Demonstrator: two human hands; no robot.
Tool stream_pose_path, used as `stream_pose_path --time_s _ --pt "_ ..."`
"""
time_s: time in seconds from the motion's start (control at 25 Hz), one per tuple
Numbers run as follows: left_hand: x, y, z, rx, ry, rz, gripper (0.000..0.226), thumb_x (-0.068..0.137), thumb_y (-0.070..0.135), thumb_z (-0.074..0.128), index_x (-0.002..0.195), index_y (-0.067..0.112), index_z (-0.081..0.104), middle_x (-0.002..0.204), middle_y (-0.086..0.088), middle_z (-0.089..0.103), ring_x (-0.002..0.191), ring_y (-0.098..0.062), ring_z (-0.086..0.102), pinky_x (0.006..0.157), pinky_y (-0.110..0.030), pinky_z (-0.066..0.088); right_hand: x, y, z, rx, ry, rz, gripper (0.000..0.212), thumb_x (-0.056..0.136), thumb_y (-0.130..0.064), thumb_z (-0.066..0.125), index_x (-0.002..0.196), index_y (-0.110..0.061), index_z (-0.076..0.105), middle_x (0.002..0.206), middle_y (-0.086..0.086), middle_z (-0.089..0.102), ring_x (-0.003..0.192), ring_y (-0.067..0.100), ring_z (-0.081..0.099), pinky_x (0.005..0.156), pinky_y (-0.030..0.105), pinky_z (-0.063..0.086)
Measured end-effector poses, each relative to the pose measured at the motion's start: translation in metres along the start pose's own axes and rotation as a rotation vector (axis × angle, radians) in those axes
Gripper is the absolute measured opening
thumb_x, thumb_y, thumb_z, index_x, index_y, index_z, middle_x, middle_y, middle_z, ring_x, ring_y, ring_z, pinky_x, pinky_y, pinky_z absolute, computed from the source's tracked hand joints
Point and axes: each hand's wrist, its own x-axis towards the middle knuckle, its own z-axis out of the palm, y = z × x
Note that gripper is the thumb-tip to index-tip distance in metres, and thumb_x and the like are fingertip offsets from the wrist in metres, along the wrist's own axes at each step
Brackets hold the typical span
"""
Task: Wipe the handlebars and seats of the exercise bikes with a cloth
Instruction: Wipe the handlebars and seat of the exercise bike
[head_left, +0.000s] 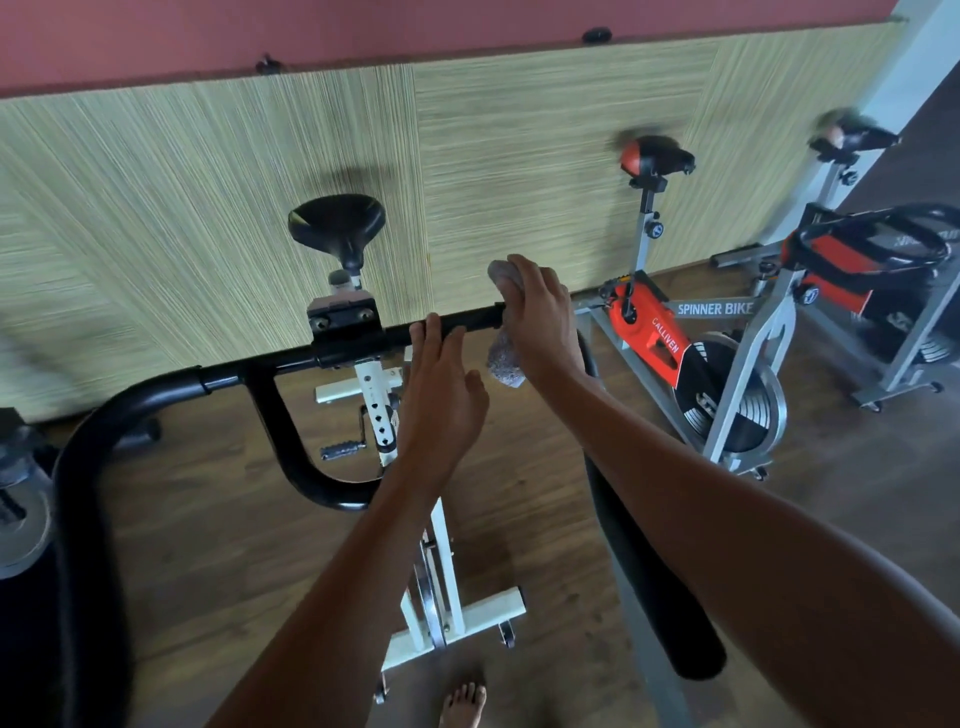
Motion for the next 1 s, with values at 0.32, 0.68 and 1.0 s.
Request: stream_pose_path --time_s 0.32,0.68,1.0 --pt "-0.052 0.037 -0.013 -0.145 0.331 0.023 0.033 0.092 0.007 0.054 0.123 0.014 0.063 0.119 0.0 0.064 0.111 -0.021 0.055 0.102 -0.038 0.041 -0.064 -0.017 -0.09 0.339 0.148 -0.104 0.037 0.104 -0.028 0.049 0.138 -0.014 0.055 0.133 0.003 0.06 0.117 0.005 0.053 0.088 -0.003 0.032" --pt "-0.171 0.103 -0.011 -0.603 0.015 0.021 0.02 0.093 0.008 0.064 0.101 0.024 0.072 0.104 0.013 0.074 0.105 0.0 0.066 0.096 -0.026 0.05 -0.189 0.023 -0.179 0.382 0.294 -0.123 0.038 0.104 -0.03 0.048 0.138 -0.016 0.054 0.129 -0.008 0.057 0.117 -0.01 0.051 0.099 0.016 0.044" --pt "-0.203 0.107 -0.001 -0.713 -0.071 0.108 0.019 0.096 0.021 0.059 0.104 0.011 0.074 0.098 0.001 0.076 0.097 -0.009 0.069 0.092 -0.028 0.048 -0.292 0.028 -0.13 0.284 0.471 -0.374 0.04 0.106 -0.028 0.041 0.14 -0.008 0.046 0.137 0.005 0.043 0.132 -0.007 0.037 0.107 0.012 0.033"
